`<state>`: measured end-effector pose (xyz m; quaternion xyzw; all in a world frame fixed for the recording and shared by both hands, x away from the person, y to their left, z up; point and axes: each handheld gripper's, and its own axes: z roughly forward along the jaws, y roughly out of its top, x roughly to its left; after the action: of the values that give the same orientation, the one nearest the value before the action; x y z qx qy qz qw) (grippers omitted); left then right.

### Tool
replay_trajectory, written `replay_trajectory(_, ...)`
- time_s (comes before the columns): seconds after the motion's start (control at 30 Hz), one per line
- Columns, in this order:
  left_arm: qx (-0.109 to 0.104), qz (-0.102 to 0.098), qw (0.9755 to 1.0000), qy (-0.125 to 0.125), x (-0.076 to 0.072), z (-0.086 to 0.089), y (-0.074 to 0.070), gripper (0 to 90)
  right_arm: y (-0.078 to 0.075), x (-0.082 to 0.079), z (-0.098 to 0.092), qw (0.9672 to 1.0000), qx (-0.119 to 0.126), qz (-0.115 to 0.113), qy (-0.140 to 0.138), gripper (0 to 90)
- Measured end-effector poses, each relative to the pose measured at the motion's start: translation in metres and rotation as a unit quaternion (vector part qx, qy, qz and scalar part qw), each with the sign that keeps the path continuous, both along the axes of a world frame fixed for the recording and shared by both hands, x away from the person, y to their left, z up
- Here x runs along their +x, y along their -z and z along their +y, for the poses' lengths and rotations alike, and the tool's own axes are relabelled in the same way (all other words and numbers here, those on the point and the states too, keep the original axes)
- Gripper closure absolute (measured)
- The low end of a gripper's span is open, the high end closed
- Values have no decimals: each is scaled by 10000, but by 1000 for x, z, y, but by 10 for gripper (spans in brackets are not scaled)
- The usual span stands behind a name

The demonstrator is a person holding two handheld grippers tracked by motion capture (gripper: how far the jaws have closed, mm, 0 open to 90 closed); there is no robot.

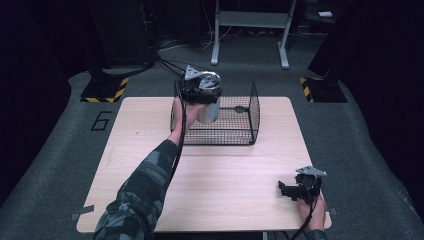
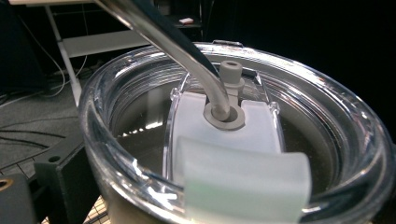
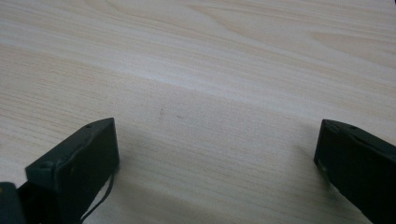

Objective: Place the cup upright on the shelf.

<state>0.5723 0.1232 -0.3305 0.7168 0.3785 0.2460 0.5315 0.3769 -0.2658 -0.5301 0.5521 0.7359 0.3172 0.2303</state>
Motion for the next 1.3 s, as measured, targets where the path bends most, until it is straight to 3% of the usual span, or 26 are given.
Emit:
replay_trajectory(0.37, 102, 211, 9996, -162, 16, -4, 21, 28, 0, 0, 1, 10000, 3, -23, 21, 0)
replay_trajectory(0.77, 269, 367, 9988, -169, 23, -14, 40, 28, 0, 0, 1, 10000, 4, -25, 24, 0)
replay_trajectory(1.3, 367, 571, 9976, -145, 27, -22, 54, 28, 0, 0, 1, 10000, 13, -13, 38, 0)
